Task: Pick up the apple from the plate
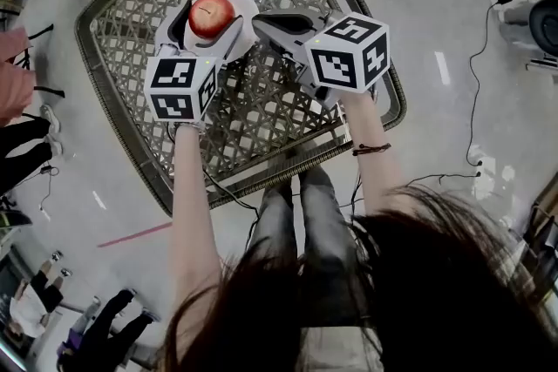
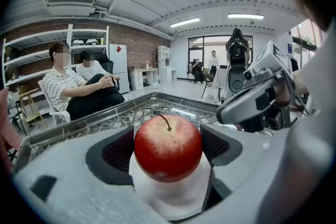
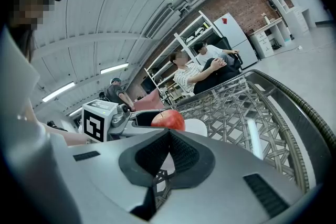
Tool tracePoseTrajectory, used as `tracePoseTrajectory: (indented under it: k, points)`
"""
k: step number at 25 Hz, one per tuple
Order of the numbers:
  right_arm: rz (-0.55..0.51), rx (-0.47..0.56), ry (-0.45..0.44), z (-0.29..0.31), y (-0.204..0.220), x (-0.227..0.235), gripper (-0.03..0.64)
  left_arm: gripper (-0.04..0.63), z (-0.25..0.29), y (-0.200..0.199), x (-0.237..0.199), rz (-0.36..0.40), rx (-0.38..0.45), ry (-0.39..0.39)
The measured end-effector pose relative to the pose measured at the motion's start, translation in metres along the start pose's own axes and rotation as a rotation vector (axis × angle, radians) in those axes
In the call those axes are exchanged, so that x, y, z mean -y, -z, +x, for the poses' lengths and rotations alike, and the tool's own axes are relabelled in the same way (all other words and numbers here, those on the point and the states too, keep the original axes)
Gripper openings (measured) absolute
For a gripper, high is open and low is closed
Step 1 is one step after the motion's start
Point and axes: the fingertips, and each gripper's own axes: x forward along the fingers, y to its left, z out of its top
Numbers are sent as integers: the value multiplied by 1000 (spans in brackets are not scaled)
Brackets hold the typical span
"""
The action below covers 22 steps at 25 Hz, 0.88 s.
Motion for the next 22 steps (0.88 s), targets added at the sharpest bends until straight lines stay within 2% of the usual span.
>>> tracePoseTrajectory:
  k: [22]
  points:
    - [-24,2,-2,-22,-38,-39,9,399,-56,-36,8,-113,54,-29]
